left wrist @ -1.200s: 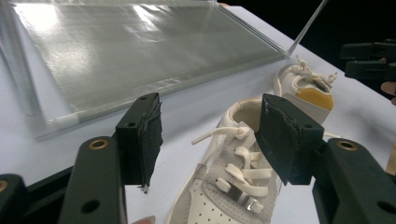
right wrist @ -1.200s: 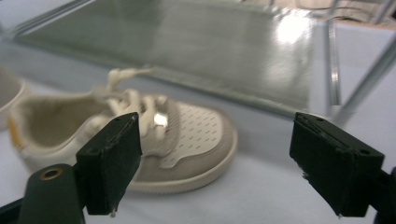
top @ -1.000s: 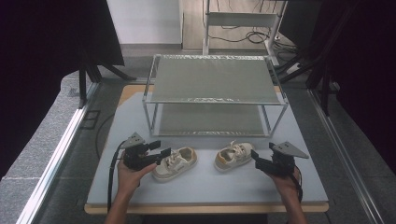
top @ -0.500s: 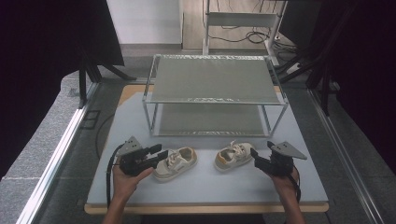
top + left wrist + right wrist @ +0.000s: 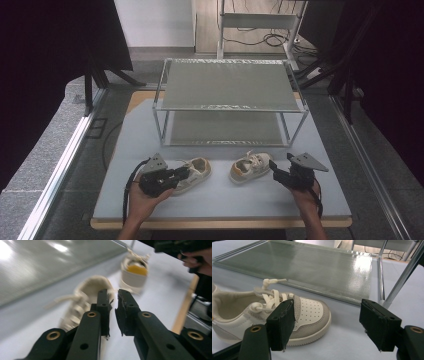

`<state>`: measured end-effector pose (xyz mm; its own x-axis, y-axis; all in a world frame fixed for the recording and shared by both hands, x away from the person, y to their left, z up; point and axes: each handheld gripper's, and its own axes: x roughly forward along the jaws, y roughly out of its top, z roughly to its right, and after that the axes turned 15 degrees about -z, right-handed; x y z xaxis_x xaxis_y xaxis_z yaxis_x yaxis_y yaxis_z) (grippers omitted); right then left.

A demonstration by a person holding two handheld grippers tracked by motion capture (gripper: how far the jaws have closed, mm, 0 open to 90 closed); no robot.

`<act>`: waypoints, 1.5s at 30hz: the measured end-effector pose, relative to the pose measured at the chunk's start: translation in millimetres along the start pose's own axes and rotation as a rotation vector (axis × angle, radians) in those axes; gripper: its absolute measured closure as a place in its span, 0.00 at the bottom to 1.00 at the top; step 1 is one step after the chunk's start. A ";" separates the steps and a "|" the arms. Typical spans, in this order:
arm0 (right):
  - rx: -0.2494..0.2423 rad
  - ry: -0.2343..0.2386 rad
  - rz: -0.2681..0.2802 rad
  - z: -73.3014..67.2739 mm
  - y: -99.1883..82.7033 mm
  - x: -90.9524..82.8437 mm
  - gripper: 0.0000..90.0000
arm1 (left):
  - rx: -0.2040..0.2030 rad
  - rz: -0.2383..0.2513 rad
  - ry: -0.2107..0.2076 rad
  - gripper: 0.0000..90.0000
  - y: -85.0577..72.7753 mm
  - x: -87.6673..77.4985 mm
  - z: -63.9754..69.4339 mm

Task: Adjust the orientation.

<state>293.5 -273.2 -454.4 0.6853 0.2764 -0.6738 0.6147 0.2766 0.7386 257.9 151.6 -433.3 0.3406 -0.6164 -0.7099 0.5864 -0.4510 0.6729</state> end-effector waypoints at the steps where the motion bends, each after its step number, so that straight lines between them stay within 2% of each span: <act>1: 0.002 0.001 0.006 0.6 -0.3 0.3 0.32 | 0.000 -0.015 -0.014 0.91 -4.0 1.6 3.6; 2: 0.002 0.001 0.006 0.6 -0.3 0.3 0.32 | 0.000 -0.015 -0.014 0.93 -4.0 1.6 3.6; 6: 0.006 -0.001 0.011 2.0 -0.6 1.1 0.32 | 0.038 -0.072 -0.041 0.95 -12.0 6.4 13.7; 10: 0.003 0.000 0.002 1.6 -0.6 2.3 0.33 | 0.038 -0.095 -0.066 0.96 -18.5 10.2 14.7; 13: 0.005 -0.005 0.007 0.6 -0.9 2.6 0.34 | 0.025 -0.138 -0.079 0.96 -24.8 20.8 10.6; 15: -0.001 -0.006 0.009 -0.5 -0.6 1.4 0.34 | 0.028 -0.197 -0.049 0.97 -28.7 31.8 7.6; 16: -0.003 -0.006 0.008 -0.8 -0.7 1.4 0.34 | 0.028 -0.197 -0.049 0.97 -28.7 31.8 7.6; 17: -0.004 -0.007 0.006 -1.0 -1.2 1.7 0.34 | 0.026 -0.224 -0.039 0.97 -30.6 35.3 5.7; 22: -0.004 -0.004 -0.008 0.0 -3.8 2.7 0.34 | 0.003 -0.233 -0.031 0.97 -32.7 31.4 0.1; 23: 0.003 -0.006 -0.009 0.7 -4.8 2.9 0.34 | -0.013 -0.246 -0.014 0.97 -34.9 27.7 -4.7; 24: 0.003 -0.006 -0.009 0.7 -4.8 2.9 0.34 | -0.013 -0.246 -0.014 0.97 -34.9 27.7 -4.7; 25: 0.005 -0.007 -0.008 1.2 -5.6 2.6 0.34 | -0.025 -0.257 -0.009 0.97 -38.0 23.9 -10.9; 26: 0.004 -0.009 -0.010 1.1 -5.8 2.5 0.34 | -0.025 -0.257 -0.009 0.98 -38.0 23.9 -10.9; 27: 0.000 -0.011 -0.013 1.2 -5.9 2.6 0.34 | -0.043 -0.248 -0.039 0.98 -40.5 20.4 -16.5; 29: -0.003 -0.010 -0.018 0.6 -6.3 3.5 0.34 | -0.051 -0.238 -0.040 0.98 -41.4 17.9 -19.8; 31: -0.004 -0.009 -0.023 -0.3 -6.8 4.7 0.34 | -0.056 -0.234 -0.019 0.98 -42.1 16.3 -22.3; 36: -0.010 -0.009 -0.025 -1.7 -7.2 5.9 0.34 | -0.073 -0.218 0.002 0.98 -44.1 13.6 -28.6; 45: -0.004 -0.021 -0.015 -2.9 -6.6 5.7 0.36 | -0.142 -0.185 0.040 0.97 -43.4 11.5 -47.8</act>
<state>292.2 -270.8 -463.2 0.6839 0.2525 -0.6845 0.6236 0.2848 0.7281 271.5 195.0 -480.6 0.2454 -0.5045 -0.8278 0.7377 -0.4569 0.4971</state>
